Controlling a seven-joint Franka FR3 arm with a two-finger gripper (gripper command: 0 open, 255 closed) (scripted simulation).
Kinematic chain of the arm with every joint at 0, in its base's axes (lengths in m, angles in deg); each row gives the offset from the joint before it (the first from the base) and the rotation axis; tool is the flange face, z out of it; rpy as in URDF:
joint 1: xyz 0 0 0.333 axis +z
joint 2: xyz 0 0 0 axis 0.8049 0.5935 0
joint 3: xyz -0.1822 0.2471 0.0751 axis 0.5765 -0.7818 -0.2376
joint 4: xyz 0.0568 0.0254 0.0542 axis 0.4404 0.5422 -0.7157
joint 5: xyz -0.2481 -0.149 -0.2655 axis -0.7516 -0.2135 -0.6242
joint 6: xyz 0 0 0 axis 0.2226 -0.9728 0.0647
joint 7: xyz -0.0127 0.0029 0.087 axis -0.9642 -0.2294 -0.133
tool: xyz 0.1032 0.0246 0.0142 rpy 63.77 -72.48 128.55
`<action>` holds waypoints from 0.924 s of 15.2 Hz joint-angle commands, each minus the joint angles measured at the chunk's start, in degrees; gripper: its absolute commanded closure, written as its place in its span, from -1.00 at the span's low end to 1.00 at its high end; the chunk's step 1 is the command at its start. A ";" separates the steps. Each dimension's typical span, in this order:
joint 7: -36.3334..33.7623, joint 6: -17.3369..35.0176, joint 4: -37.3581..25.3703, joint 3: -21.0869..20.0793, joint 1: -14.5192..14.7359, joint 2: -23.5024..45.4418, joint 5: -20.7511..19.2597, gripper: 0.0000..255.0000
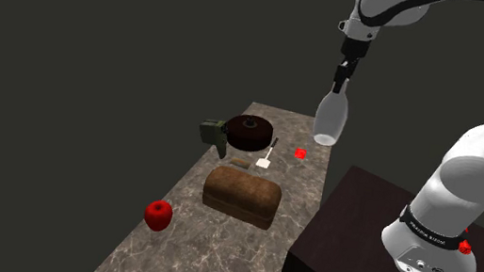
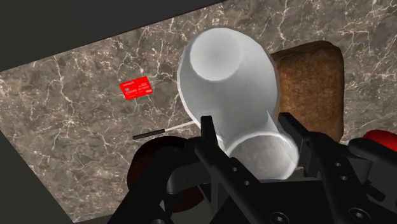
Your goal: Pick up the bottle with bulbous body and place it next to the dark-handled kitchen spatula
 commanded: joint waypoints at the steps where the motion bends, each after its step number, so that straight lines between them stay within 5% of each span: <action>1: -0.06 -1.75 -1.33 -0.19 0.04 -0.42 0.07 1.00; 10: -0.13 -8.43 -7.13 -0.76 0.20 -1.31 0.36 1.00; 14: -5.75 -8.95 -4.27 -5.28 2.01 -4.47 1.87 1.00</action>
